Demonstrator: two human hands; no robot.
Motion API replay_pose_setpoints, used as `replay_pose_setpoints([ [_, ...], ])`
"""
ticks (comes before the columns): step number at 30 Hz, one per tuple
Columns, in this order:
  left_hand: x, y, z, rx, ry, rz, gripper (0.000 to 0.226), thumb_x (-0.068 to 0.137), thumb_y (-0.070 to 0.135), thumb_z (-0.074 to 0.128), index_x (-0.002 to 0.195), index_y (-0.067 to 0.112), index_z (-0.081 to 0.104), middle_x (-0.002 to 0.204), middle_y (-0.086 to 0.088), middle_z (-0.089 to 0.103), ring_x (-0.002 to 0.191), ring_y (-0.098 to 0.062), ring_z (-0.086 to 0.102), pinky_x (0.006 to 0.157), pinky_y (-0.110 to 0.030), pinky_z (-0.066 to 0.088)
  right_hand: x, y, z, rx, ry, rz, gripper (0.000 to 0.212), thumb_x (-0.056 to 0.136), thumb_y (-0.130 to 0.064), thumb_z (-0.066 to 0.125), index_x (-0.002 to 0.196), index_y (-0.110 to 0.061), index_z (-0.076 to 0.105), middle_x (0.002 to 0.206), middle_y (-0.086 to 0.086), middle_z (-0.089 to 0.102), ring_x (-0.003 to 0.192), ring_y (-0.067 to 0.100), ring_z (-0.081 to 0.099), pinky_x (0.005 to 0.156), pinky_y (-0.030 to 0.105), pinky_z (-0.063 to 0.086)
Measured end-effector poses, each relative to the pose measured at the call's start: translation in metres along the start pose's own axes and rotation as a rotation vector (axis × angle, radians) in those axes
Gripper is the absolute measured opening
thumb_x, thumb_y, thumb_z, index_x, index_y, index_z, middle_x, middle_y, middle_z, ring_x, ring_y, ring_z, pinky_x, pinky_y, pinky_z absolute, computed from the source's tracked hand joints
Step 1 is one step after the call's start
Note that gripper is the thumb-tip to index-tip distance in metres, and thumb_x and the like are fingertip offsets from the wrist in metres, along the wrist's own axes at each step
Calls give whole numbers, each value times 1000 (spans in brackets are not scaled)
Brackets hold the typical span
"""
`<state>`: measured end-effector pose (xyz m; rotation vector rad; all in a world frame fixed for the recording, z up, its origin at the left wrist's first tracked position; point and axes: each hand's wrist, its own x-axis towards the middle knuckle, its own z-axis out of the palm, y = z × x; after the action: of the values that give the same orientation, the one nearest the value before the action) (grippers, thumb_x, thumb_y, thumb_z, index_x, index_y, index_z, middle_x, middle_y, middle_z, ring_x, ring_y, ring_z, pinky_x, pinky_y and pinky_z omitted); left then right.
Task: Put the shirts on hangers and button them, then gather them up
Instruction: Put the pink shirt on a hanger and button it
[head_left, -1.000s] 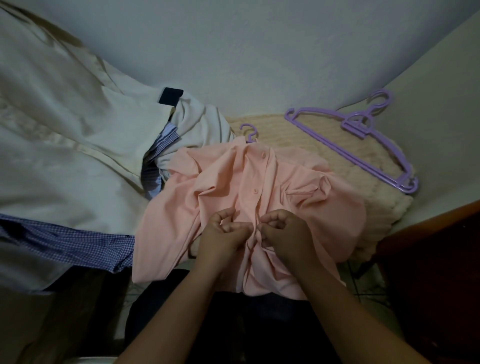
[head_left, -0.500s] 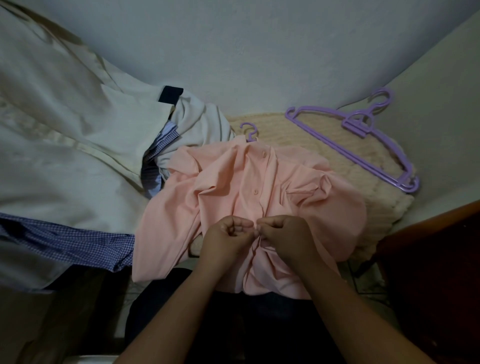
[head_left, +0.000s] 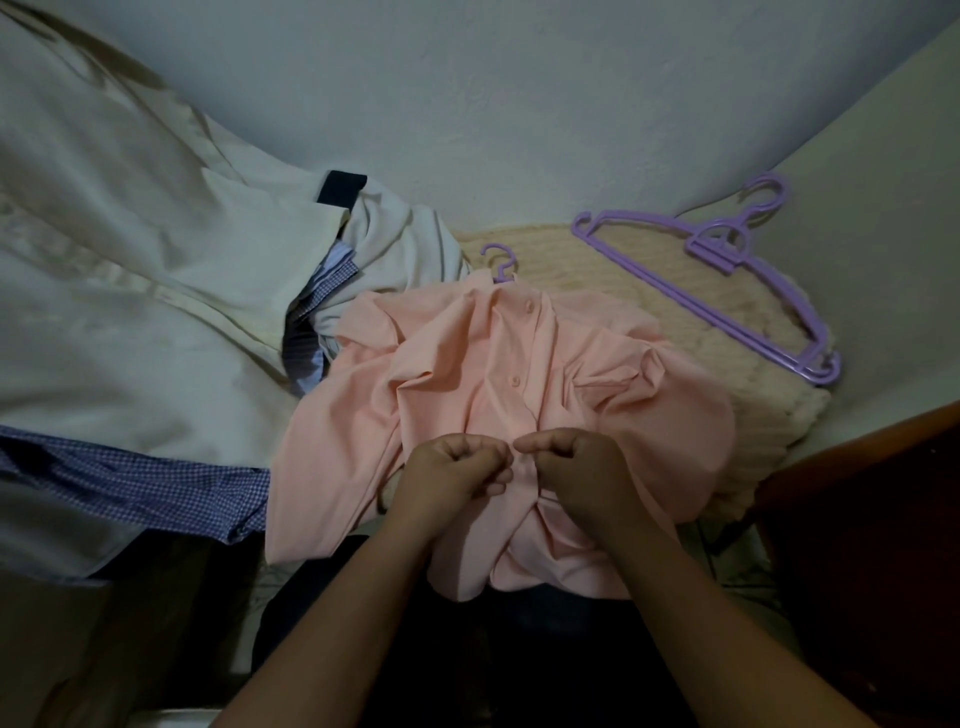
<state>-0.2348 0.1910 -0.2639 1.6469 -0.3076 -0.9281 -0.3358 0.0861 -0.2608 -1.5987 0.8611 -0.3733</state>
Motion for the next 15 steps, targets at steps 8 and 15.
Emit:
replay_pose_setpoints([
  [8, 2, -2, 2, 142, 0, 54, 10, 84, 15, 71, 77, 9, 74, 65, -7, 69, 60, -14, 61, 71, -31, 55, 1, 0, -1, 8, -22, -18, 27, 87, 7, 51, 102, -3, 71, 85, -4, 65, 71, -9, 59, 62, 3, 44],
  [15, 3, -2, 0, 128, 30, 48, 13, 88, 11, 66, 81, 1, 71, 68, -12, 70, 56, -12, 63, 61, -22, 55, 3, 5, 1, 61, -38, 27, 23, 88, 5, 54, 103, -3, 70, 83, 0, 68, 65, -4, 65, 62, 10, 51],
])
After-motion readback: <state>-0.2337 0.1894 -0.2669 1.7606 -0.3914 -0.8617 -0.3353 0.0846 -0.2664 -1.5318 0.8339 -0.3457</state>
